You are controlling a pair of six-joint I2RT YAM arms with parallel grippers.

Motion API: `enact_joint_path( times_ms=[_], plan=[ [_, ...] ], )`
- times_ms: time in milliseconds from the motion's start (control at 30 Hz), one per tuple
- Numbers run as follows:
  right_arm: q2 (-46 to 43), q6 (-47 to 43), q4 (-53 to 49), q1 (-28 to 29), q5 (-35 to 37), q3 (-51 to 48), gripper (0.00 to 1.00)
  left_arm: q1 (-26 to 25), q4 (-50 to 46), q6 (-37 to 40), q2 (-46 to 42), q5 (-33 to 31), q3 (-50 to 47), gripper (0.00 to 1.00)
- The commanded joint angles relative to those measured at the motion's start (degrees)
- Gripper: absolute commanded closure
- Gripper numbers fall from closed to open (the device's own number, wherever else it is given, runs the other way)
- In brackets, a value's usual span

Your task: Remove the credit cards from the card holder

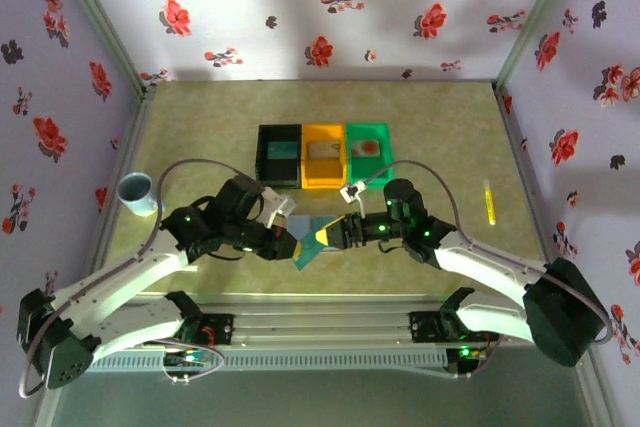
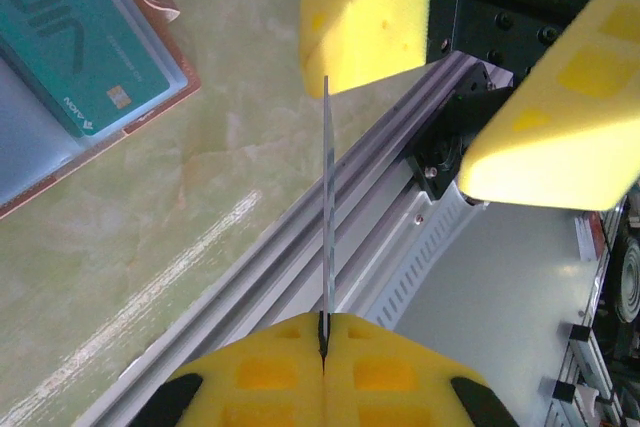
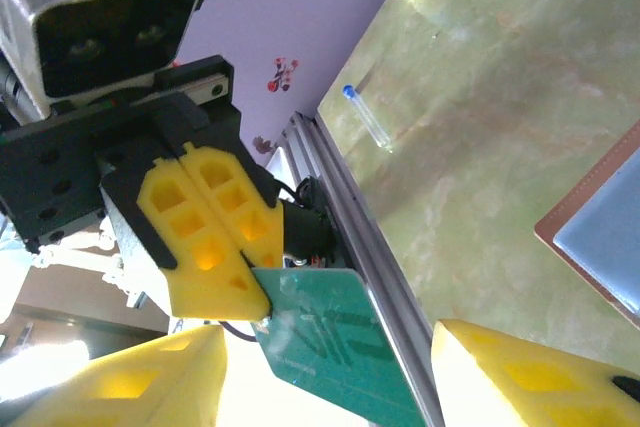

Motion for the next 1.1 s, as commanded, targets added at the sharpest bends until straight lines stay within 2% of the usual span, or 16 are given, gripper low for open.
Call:
enact_joint_path(
  times_ms=[0,433,800,1000,1067],
  plan=[
    [-0.07,0.88,4.09,0.95,-1.48,-1.53,0.43,0.93,-2.65,2.87,0.95,3.26,2.02,1.0],
    [-0.17,0.98,6.2,2.25,-1.55,-2.41,0.59,1.41,0.6,1.8,1.19,7.8,1.69,1.0],
    [0.05,1.42,7.12,2.9,-2.82,-2.3,0.73,2.07,0.42,1.96,1.39,8.01,2.02,1.0],
    [0.2,1.86,7.75,3.04,-3.39,-2.36,0.84,2.7,0.82,1.87,1.39,8.04,1.84,1.0],
    [0.16,2.1,7.92,3.09,-3.47,-2.36,0.87,2.83,0.81,1.77,1.22,7.98,1.93,0.96]
  ],
)
